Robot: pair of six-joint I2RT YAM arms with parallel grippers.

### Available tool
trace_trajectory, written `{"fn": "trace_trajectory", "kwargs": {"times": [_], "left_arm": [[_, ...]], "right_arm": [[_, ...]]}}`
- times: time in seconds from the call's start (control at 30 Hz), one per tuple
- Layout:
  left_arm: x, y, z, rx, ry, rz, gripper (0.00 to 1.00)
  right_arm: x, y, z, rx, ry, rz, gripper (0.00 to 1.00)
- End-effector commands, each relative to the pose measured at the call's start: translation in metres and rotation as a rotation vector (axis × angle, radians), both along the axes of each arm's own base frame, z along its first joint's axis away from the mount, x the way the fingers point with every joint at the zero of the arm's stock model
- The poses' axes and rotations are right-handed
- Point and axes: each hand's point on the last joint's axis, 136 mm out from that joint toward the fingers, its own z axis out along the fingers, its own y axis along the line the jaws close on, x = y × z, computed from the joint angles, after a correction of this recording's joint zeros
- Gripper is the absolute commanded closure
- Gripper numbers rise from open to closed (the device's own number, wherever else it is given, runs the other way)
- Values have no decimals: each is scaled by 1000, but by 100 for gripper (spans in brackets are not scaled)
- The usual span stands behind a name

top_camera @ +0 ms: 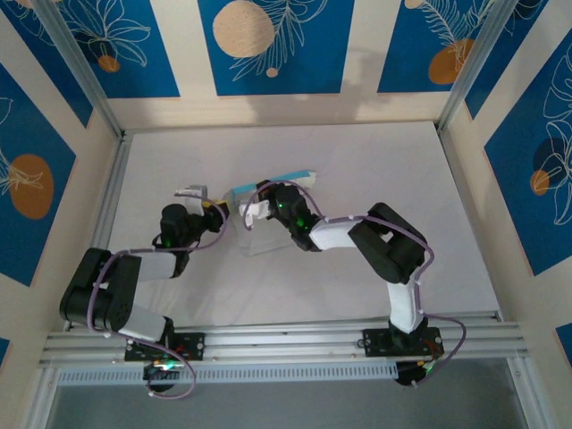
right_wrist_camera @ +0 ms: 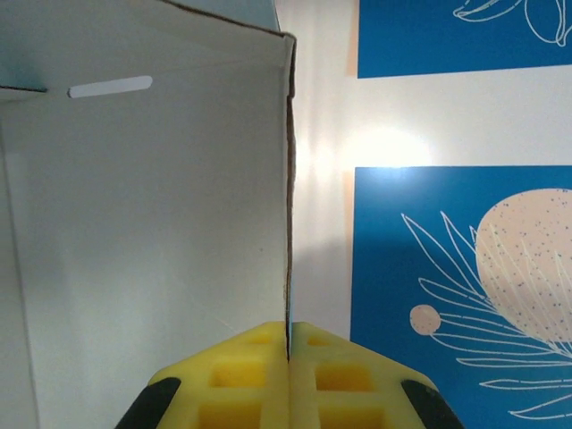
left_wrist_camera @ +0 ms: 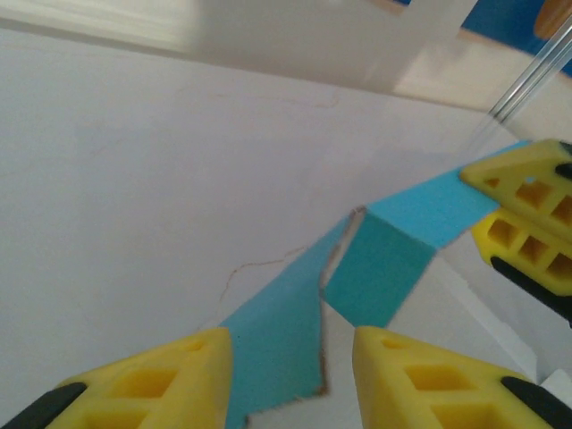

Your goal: Fold the paper box

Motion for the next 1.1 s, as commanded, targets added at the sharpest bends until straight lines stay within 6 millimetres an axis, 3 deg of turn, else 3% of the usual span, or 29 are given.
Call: {"fn": "trace_trajectory", "kwargs": {"times": [0.0, 0.13, 0.27, 0.43, 0.53, 0.67, 0.83, 1.07], "left_arm": [[-1, -4, 64, -38, -241, -41, 56], [-3, -8, 76, 35, -296, -81, 53], [4, -6, 70, 125, -268, -76, 53], [14, -11, 33, 231, -102, -130, 57], [25, -3, 32, 201, -89, -60, 57], [36, -8, 33, 195, -40, -81, 60], [37, -22, 8, 166, 103, -162, 63], [38, -32, -6, 60, 184, -185, 63]], "right_arm": [[-10, -13, -6, 2, 78, 33, 100], [-14, -23, -14, -33, 86, 40, 100], [-16, -31, -20, -45, 100, 33, 100], [-20, -40, -20, -28, 155, 33, 100], [-17, -39, -18, -32, 159, 36, 100], [-13, -35, -16, -43, 155, 43, 100], [-8, -36, -16, -52, 204, 41, 100], [-8, -38, -12, -93, 317, 28, 100]]}}
